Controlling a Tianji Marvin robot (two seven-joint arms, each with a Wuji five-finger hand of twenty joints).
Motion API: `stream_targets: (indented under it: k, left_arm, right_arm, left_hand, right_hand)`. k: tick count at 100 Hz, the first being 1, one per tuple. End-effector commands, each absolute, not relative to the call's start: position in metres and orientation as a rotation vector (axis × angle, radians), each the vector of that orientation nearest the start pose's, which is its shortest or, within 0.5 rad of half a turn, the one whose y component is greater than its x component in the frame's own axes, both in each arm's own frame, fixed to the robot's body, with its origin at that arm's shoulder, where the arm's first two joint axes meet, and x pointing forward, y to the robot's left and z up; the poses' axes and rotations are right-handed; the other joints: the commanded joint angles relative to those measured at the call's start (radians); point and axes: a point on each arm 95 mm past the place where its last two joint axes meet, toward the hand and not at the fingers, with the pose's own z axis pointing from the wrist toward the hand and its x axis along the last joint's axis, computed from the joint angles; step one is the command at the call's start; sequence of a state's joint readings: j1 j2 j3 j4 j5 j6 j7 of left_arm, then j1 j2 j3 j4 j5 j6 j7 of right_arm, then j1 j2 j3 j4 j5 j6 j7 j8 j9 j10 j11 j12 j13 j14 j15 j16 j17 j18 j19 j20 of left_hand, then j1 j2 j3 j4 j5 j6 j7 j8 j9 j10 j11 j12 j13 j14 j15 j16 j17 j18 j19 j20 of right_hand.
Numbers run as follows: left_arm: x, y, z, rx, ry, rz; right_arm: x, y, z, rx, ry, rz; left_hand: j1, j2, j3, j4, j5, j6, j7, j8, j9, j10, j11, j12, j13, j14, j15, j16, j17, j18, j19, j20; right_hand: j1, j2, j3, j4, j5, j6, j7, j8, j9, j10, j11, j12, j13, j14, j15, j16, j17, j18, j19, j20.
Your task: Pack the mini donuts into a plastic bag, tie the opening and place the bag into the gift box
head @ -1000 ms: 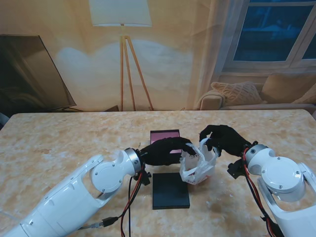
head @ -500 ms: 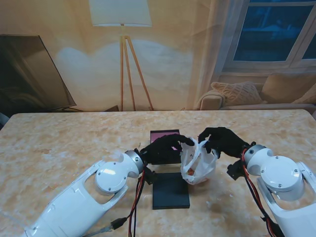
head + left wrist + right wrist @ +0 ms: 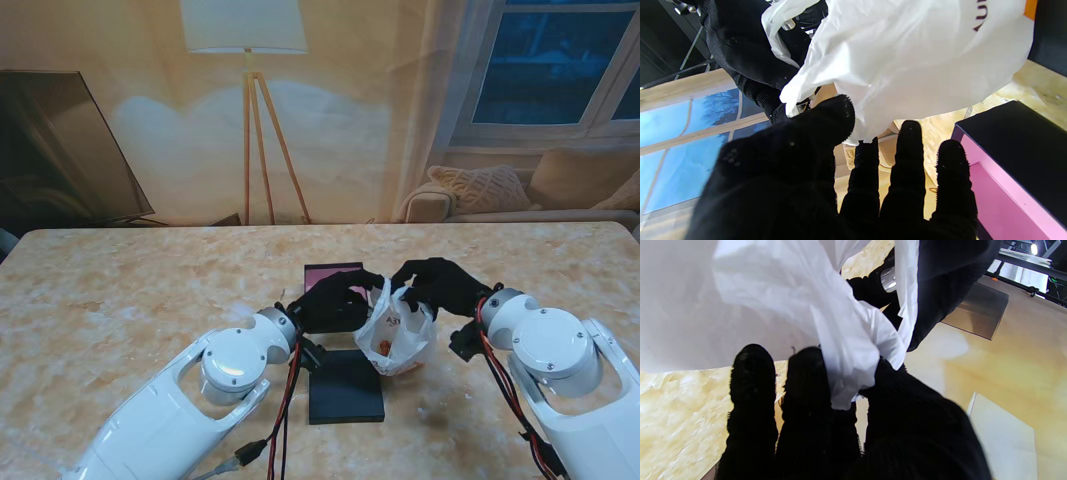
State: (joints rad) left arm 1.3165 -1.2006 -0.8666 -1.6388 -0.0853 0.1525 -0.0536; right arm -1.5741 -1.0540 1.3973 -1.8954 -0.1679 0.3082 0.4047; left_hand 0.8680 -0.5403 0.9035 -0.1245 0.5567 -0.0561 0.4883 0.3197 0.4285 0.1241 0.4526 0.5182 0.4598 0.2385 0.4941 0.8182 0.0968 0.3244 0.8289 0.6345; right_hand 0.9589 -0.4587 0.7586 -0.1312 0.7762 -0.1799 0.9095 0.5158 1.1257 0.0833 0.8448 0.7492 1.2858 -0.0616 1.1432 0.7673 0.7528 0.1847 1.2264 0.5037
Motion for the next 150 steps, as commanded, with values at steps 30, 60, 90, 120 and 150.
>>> stream_targets:
  k: [30, 60, 90, 120, 150]
  left_arm:
    - [0.403, -0.168, -0.278, -2.268, 1.235, -2.166]
    - [0.404, -0.172, -0.277, -2.307, 1.226, -2.110]
    - [0.407, -0.176, -0.273, -2.335, 1.200, -2.089]
    - [0.407, -0.180, -0.272, -2.356, 1.180, -2.069]
    - [0.406, -0.182, -0.271, -2.347, 1.183, -2.088]
  right_arm:
    - [0.402, -0.008, -0.237, -2.279, -1.304, -1.930]
    - [0.404, -0.007, -0.238, -2.288, -1.294, -1.936]
    - [0.404, -0.007, -0.239, -2.273, -1.306, -1.922]
    - [0.405, -0.006, -0.238, -2.256, -1.302, -1.924]
    - [0.407, -0.002, -0.241, -2.258, -1.308, -1.904]
  left_hand:
    - [-0.092, -0.106, 0.084, -0.028, 0.067, 0.026, 0.023, 0.012, 0.108, 0.036, 0.052, 0.043, 0.095, 0.002, 0.093, 0.058, 0.042, 0.003, 0.052, 0.025]
    - [-0.097, -0.174, 0.060, -0.137, 0.188, 0.086, 0.210, 0.095, 0.126, 0.095, 0.044, 0.048, 0.097, 0.030, 0.089, 0.050, 0.040, 0.014, 0.069, 0.014]
    - [-0.177, -0.148, 0.109, -0.093, 0.192, 0.122, 0.149, 0.057, 0.134, 0.096, 0.043, 0.043, 0.097, 0.039, 0.105, 0.055, 0.035, 0.019, 0.072, 0.023]
    - [-0.217, -0.144, 0.131, -0.049, 0.180, 0.144, 0.020, 0.024, 0.122, 0.096, 0.036, 0.040, 0.084, 0.044, 0.105, 0.056, 0.028, 0.020, 0.069, 0.027]
    - [-0.117, -0.192, 0.147, -0.040, 0.184, 0.106, 0.086, 0.069, 0.142, 0.075, 0.055, 0.050, 0.108, 0.026, 0.117, 0.058, 0.046, 0.017, 0.081, 0.030]
  right_hand:
    - [-0.113, -0.032, -0.035, -0.075, 0.084, 0.143, 0.080, -0.008, 0.111, -0.079, 0.039, -0.028, 0.041, -0.068, 0.032, -0.033, 0.049, -0.043, 0.026, -0.029]
    - [-0.140, -0.048, -0.025, -0.080, 0.100, 0.141, 0.088, -0.018, 0.135, -0.094, 0.043, -0.041, 0.041, -0.084, 0.052, -0.038, 0.075, -0.063, 0.034, -0.040]
    - [-0.157, -0.058, -0.014, -0.081, 0.101, 0.137, 0.095, -0.021, 0.137, -0.098, 0.046, -0.051, 0.041, -0.090, 0.055, -0.044, 0.079, -0.063, 0.035, -0.049]
    - [-0.165, -0.062, -0.008, -0.082, 0.102, 0.135, 0.099, -0.024, 0.140, -0.102, 0.050, -0.058, 0.041, -0.094, 0.059, -0.047, 0.083, -0.068, 0.039, -0.053]
    - [-0.161, -0.069, 0.004, -0.076, 0.096, 0.136, 0.098, -0.027, 0.134, -0.104, 0.045, -0.067, 0.040, -0.093, 0.049, -0.054, 0.085, -0.074, 0.037, -0.058]
